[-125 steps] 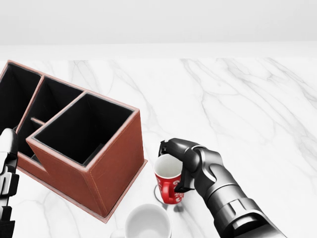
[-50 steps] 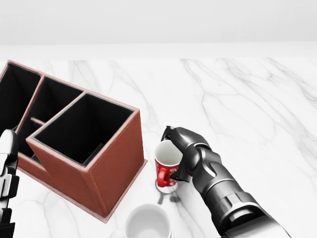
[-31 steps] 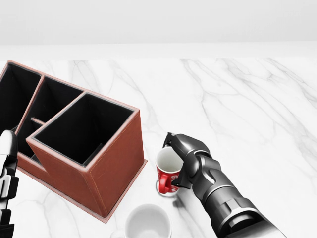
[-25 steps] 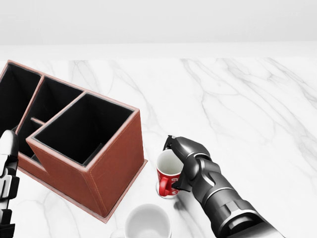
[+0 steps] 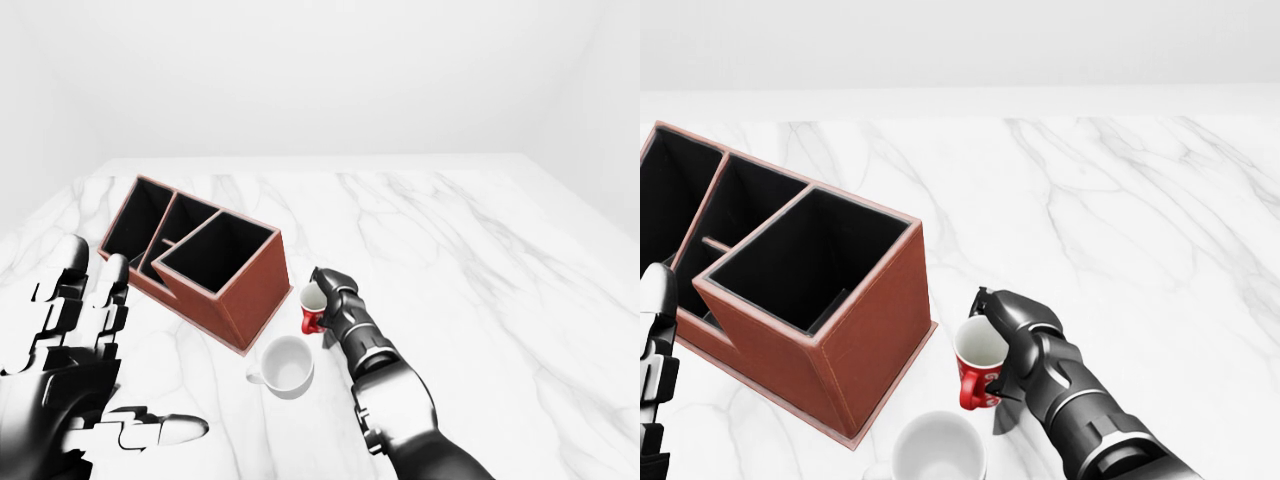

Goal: Pick up the red mug and place it to the right of the caddy.

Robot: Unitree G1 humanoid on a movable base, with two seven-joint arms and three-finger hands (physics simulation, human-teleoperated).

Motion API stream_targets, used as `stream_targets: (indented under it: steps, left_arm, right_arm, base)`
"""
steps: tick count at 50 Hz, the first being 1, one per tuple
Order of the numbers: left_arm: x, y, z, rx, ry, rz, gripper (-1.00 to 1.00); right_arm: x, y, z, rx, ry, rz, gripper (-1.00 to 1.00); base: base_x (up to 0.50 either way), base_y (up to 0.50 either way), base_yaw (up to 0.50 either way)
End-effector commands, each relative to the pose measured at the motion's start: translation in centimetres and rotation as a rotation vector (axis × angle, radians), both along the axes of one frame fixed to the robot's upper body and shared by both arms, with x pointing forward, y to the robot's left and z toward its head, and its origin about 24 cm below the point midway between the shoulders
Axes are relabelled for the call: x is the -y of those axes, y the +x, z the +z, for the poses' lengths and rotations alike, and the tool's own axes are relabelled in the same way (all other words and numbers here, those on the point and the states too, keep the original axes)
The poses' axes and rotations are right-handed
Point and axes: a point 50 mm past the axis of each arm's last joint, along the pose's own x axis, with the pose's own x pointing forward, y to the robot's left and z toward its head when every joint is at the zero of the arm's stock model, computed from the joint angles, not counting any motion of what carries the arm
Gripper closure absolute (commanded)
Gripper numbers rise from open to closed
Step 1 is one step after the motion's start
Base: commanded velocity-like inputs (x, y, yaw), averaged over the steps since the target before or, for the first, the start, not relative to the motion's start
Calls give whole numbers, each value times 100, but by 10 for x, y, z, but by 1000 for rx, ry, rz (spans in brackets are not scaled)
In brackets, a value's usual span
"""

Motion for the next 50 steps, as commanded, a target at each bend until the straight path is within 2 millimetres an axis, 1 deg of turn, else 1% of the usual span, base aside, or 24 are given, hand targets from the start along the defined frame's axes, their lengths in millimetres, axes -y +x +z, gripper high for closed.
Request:
stream_targets:
  steps: [1, 11, 16, 36, 40, 46, 48, 50]
  left_arm:
    - [0, -1, 0, 3, 1, -2, -100]
    - [0, -1, 0, 6, -1, -3, -100]
    - [2, -1, 0, 5, 1, -7, -100]
    - [2, 0, 0, 4, 1, -6, -100]
    - [3, 1, 0, 0, 2, -8, -100]
    - [3, 0, 0, -1, 6, -8, -100]
    - [3, -2, 0, 3, 6, -8, -100]
    - [2, -2, 0, 4, 6, -8, -100]
  right_arm:
    - [-1, -2, -2, 6, 10, -15, 100]
    - [-1, 1, 1, 3, 20, -11, 100]
    - [-1, 4, 6, 50, -17, -6, 100]
    - [-1, 3, 5, 46, -18, -9, 100]
    - [-3, 5, 8, 60, -6, -17, 100]
    - [-4, -2, -1, 55, -17, -27, 100]
    - [-4, -7, -9, 41, -28, -24, 100]
    - [-4, -9, -12, 38, -34, -23, 100]
  base:
    - [0, 0, 0]
    - [0, 0, 0]
    - [0, 0, 0]
    - [0, 0, 0]
    - [0, 0, 0]
    - [0, 0, 0]
    - [0, 0, 0]
    - [0, 0, 0]
